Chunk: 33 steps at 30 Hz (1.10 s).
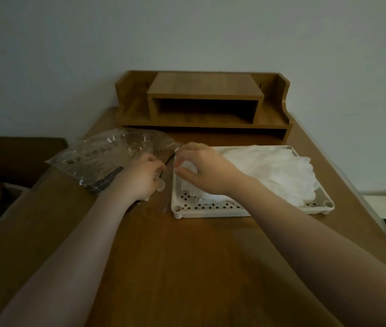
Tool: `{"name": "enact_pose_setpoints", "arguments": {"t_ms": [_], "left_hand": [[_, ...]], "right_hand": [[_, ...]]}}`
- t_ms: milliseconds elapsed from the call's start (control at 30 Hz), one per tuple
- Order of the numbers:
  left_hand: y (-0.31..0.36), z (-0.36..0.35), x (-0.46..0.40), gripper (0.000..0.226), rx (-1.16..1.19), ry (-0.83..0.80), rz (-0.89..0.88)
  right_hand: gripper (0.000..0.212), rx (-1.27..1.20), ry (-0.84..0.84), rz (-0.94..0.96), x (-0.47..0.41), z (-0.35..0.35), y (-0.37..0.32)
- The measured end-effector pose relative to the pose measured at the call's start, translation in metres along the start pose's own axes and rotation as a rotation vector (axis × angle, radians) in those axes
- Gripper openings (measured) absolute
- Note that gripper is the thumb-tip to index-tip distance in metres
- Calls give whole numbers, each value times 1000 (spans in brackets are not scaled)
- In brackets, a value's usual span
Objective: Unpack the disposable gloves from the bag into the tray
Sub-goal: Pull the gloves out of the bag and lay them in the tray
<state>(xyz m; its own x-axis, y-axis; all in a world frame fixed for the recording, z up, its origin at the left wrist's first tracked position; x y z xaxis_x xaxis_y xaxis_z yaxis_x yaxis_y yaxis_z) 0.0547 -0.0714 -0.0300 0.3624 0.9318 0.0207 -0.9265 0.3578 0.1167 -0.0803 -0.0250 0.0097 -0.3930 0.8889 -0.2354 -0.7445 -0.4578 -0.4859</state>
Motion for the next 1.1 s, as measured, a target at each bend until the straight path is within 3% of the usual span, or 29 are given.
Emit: {"name": "enact_pose_setpoints", "arguments": {"t_ms": [100,167,300,433,500,633,800,933,1100], "left_hand": [[-10,-14,0,52,-51,-146,16],[-16,-16,-1,49,-103,-106,34],[-8,13,8,14,35,249,-57],[13,60,30,16,431,539,-135],[22,71,36,22,712,545,-133],[44,71,40,19,1051,436,-129],[53,59,37,20,1178,376,-68],[46,56,35,23,1347,397,69],[28,47,34,20,1496,460,287]], "right_hand": [[23,16,-59,21,-5,-21,-7],[22,-7,-72,10,-5,-27,-8],[22,-181,20,-52,-3,-21,-9],[38,-497,310,-262,8,8,1],[46,-780,317,-332,13,16,5],[31,-1149,202,-262,23,23,1],[12,-1259,200,-335,36,26,11],[14,-1294,253,-407,45,32,22],[22,-1391,476,-512,58,47,38]]}}
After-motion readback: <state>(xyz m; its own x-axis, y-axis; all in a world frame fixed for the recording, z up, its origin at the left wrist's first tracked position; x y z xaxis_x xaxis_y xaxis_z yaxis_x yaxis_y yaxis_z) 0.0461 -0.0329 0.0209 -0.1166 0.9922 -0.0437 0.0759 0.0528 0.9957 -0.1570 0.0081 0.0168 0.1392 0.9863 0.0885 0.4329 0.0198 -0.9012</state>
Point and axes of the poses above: each hand's wrist, its own x-axis away from the middle knuckle, its own z-axis out of the back of the hand, y = z × x, the point moved 5 cm from there along -x, towards the middle knuckle, and after that the axes turned 7 degrees about -x, right-handed, at the moved point
